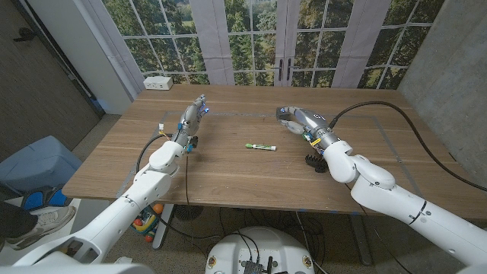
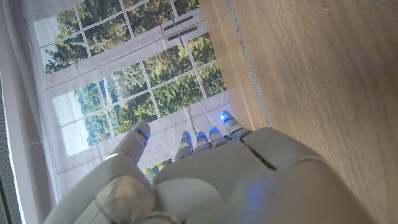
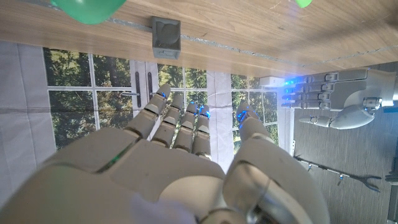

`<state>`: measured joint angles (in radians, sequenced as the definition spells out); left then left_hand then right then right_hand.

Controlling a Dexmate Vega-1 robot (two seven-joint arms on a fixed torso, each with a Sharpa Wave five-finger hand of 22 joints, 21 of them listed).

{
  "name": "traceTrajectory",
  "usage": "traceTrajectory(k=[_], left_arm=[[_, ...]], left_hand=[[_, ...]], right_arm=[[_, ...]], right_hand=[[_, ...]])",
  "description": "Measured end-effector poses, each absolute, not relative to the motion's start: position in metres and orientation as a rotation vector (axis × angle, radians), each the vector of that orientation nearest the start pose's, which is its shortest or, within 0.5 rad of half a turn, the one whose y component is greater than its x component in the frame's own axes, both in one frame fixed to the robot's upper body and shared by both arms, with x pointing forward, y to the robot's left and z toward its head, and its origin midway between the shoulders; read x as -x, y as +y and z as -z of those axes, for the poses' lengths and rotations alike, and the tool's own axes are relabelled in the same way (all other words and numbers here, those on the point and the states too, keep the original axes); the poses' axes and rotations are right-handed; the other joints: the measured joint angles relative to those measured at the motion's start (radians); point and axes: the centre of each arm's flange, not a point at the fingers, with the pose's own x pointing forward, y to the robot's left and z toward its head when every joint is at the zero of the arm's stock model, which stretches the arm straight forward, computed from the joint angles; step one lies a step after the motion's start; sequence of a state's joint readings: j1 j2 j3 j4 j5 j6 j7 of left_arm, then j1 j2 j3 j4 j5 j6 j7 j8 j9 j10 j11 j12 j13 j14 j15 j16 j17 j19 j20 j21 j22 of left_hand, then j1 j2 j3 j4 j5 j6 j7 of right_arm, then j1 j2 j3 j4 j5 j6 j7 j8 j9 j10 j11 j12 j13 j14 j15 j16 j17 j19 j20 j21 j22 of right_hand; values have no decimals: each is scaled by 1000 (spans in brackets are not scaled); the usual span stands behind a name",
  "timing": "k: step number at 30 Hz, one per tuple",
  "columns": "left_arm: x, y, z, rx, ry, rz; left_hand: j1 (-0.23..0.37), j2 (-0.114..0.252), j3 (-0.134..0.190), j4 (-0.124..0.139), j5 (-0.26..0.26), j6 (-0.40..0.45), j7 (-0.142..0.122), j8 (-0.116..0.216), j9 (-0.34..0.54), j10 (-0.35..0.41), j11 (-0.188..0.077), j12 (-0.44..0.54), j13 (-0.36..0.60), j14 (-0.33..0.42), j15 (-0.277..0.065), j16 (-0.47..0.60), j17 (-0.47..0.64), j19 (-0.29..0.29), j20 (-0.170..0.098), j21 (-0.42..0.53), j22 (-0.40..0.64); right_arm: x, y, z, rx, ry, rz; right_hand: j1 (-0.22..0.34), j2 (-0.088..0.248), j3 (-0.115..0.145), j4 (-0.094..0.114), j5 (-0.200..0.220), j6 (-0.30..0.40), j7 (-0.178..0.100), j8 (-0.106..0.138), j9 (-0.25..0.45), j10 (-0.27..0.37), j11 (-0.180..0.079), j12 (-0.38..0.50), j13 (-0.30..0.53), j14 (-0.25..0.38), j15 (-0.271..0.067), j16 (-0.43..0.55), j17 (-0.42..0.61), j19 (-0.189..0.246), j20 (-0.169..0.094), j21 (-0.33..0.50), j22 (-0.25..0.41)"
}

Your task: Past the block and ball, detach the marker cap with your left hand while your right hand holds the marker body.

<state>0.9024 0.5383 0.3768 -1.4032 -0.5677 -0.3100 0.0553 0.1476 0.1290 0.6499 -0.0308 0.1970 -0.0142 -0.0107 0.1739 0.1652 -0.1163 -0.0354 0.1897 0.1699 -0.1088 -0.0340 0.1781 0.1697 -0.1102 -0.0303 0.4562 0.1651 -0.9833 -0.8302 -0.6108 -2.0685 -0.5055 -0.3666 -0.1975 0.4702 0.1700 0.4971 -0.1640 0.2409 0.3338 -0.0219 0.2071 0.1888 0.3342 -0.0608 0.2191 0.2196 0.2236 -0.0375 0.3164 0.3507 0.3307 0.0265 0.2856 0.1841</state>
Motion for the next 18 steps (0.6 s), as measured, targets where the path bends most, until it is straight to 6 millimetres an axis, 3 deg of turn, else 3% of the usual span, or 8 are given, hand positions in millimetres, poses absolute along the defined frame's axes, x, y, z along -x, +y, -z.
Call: traceTrajectory(k=[7,9,18], left_arm=[[-632,280,30,-24,-638,178],[-632,281,30,-25,-638,177],[-632,283,32,-24,-635,177]], left_hand=[[0,0,0,0,0,0,0,0,0,0,0,0,0,0,0,0,0,0,0,-2,0],[0,0,0,0,0,0,0,0,0,0,0,0,0,0,0,0,0,4,-4,-5,0],[0,0,3,-3,0,5,6,0,0,0,0,0,0,0,0,0,0,4,-4,-6,0]], right_arm=[[-531,-167,25,1289,-707,17],[-531,-167,26,1295,-704,15],[-535,-159,31,1323,-692,-4]], right_hand=[[0,0,0,0,0,0,0,0,0,-4,-4,0,1,0,0,0,1,0,0,0,0],[18,-17,3,-3,0,0,0,0,0,-4,-4,0,1,0,0,0,5,0,0,0,0],[23,-11,5,-6,0,4,-4,0,0,1,-9,0,5,0,0,6,9,7,-7,0,5]])
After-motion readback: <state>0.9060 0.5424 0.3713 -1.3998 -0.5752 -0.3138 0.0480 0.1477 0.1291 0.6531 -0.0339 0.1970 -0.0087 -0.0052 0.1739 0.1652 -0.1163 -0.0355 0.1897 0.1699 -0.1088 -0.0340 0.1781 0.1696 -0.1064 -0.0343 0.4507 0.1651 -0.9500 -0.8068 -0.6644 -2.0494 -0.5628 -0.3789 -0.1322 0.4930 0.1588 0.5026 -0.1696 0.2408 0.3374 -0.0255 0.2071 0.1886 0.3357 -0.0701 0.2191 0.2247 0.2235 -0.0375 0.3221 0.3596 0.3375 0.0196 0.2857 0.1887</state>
